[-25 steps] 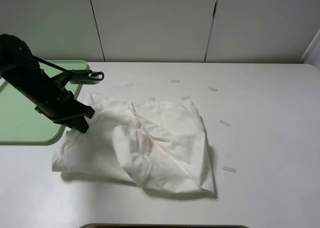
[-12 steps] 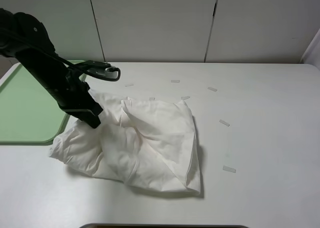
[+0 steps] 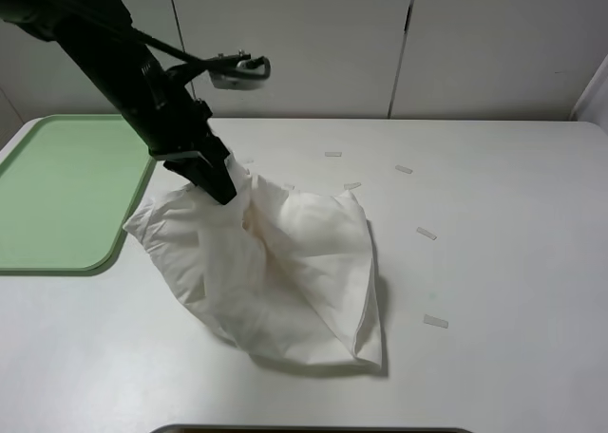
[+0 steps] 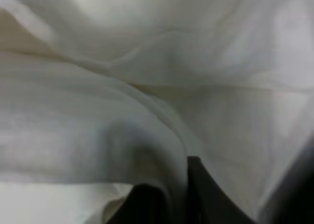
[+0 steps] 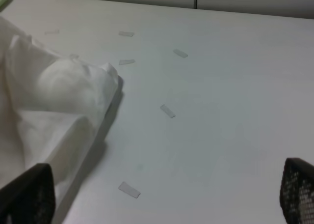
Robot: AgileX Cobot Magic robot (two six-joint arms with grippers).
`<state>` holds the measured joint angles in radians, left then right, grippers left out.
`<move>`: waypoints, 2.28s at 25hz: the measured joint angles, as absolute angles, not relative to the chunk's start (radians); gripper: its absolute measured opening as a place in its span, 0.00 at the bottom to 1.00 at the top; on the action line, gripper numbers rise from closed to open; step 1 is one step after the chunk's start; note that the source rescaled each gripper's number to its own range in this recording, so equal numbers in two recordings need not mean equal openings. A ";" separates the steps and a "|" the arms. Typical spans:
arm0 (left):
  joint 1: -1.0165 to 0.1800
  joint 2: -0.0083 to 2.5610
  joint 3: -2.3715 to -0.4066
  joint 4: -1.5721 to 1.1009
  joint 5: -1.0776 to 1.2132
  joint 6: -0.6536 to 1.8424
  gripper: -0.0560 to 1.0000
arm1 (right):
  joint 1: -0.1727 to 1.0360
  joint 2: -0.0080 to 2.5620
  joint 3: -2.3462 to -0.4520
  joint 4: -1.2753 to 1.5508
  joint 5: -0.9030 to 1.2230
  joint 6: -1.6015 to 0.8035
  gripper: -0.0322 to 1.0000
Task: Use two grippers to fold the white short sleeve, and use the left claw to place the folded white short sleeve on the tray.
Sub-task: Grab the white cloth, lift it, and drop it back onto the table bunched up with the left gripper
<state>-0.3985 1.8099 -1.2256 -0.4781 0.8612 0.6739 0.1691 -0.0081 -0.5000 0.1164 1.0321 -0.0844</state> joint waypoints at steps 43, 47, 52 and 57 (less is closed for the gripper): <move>-0.659 2.031 -1.339 -1.209 0.875 1.421 0.71 | 0.169 -0.008 -0.500 0.116 1.032 -0.084 1.00; -0.647 2.019 -1.339 -1.186 0.851 1.427 0.71 | 0.169 -0.008 -0.500 0.116 1.032 -0.084 1.00; -0.583 1.943 -1.337 -0.987 0.685 1.244 0.71 | 0.169 -0.008 -0.500 0.116 1.032 -0.084 1.00; -0.464 1.878 -1.337 -0.560 0.655 0.726 0.71 | 0.169 -0.008 -0.500 0.116 1.032 -0.084 1.00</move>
<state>-0.4640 1.8781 -1.3366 -0.5596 0.6546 0.7264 0.1691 -0.0081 -0.5000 0.1164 1.0321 -0.0844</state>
